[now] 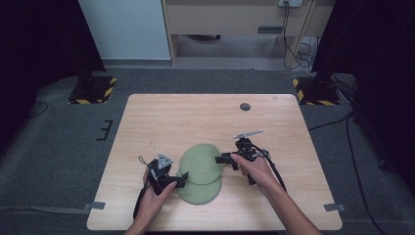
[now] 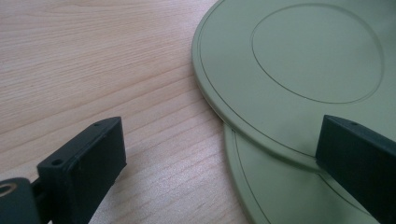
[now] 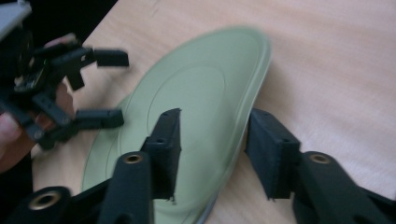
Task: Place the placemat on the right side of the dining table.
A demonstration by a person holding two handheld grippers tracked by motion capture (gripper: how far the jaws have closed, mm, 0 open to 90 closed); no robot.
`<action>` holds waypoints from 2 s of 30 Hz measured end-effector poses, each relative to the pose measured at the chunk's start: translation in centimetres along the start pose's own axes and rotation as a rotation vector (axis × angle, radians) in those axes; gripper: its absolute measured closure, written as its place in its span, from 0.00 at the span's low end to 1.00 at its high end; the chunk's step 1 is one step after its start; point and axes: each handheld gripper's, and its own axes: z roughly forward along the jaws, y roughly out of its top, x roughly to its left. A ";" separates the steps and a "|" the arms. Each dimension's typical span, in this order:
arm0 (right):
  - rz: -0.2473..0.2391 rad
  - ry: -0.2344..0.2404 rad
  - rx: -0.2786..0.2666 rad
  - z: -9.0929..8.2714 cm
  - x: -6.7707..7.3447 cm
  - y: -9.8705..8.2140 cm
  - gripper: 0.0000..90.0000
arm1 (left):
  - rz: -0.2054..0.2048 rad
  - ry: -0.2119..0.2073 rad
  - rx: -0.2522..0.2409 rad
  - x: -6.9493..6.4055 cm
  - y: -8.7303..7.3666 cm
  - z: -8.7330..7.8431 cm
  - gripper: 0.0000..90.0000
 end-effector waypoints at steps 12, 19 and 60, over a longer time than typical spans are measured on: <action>-0.102 -0.093 0.065 1.2 0.8 -0.1 0.74 | -0.003 0.003 -0.001 0.0 0.0 0.0 0.01; -0.161 -0.134 0.045 0.7 1.6 -0.1 0.84 | -0.005 0.004 -0.002 0.0 0.0 0.0 0.01; -0.254 -0.103 -0.131 -5.9 5.6 3.0 0.96 | -0.013 0.015 0.031 0.6 -0.4 -0.4 0.02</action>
